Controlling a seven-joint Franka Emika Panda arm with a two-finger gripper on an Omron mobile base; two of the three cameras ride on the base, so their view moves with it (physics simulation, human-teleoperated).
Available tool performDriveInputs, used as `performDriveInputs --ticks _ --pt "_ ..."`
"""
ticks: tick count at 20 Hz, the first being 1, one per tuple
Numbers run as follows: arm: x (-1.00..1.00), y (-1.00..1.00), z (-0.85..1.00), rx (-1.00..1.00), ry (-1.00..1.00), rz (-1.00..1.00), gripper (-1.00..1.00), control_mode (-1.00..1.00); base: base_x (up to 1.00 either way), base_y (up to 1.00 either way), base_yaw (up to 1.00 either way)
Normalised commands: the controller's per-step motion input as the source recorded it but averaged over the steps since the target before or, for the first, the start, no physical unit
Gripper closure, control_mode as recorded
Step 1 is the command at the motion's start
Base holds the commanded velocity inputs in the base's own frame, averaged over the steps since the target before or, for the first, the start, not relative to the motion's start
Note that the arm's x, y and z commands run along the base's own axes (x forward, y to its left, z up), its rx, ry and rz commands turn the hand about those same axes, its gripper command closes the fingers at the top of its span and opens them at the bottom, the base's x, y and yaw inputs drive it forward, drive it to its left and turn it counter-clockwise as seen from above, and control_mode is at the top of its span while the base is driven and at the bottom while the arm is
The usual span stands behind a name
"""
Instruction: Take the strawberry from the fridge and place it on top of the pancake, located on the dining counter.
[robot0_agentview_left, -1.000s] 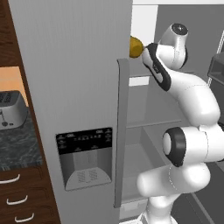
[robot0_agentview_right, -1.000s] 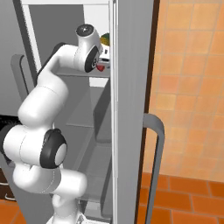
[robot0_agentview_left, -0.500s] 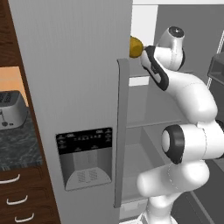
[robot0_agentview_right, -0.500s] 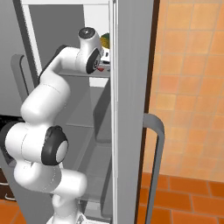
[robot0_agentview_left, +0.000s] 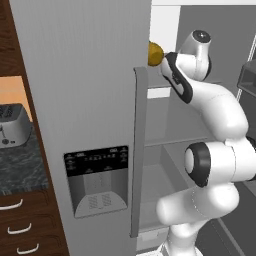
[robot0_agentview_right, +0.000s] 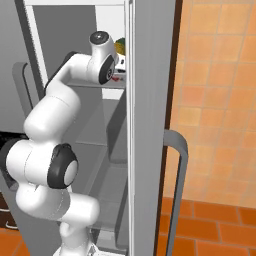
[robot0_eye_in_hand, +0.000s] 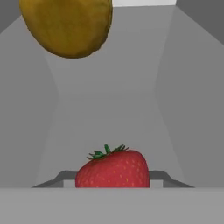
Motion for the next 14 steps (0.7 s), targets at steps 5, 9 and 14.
performDriveInputs --ticks 5,9,14 --pt "-0.53 0.09 0.00 0.00 -0.07 -0.04 1.00 -1.00 0.00 0.00 0.00" --pt "-1.00 0.02 0.00 0.00 -0.02 -0.08 1.00 -1.00 0.00 0.00 0.00" --pt "-1.00 0.15 -0.05 0.00 0.00 -0.05 1.00 -1.00 0.00 0.00 0.00"
